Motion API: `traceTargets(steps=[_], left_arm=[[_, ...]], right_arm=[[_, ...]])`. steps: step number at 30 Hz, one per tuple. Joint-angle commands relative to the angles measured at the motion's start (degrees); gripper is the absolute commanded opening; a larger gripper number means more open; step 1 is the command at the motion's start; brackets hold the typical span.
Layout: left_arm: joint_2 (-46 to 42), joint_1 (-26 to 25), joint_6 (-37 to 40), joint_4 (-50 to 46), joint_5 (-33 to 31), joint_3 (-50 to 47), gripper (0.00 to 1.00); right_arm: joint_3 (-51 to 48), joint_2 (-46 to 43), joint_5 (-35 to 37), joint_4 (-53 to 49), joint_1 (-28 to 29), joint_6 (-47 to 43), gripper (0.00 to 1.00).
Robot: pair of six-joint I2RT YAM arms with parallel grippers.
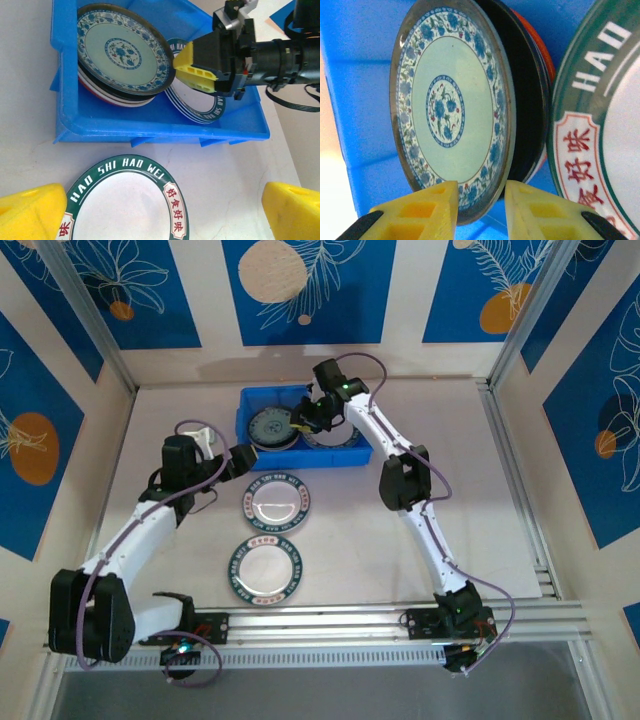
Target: Place the plates into the plastic bin on the countertop
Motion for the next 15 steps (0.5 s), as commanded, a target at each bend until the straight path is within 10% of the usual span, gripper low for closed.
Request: traceTargets(steps=[1,15], left_arm=[[0.81,0.87,1.22,1.52,0.98,0.05,1.00],[-3.76,0.78,3.38,-4.41,0.09,-1.02,1.00]], right_arm=[[-2.41,-8.64,0.30,-1.32,-0.88,-2.59,0.32],[-32.28,-32.96,4.66,7.20,1.20,-7.80,0.31]])
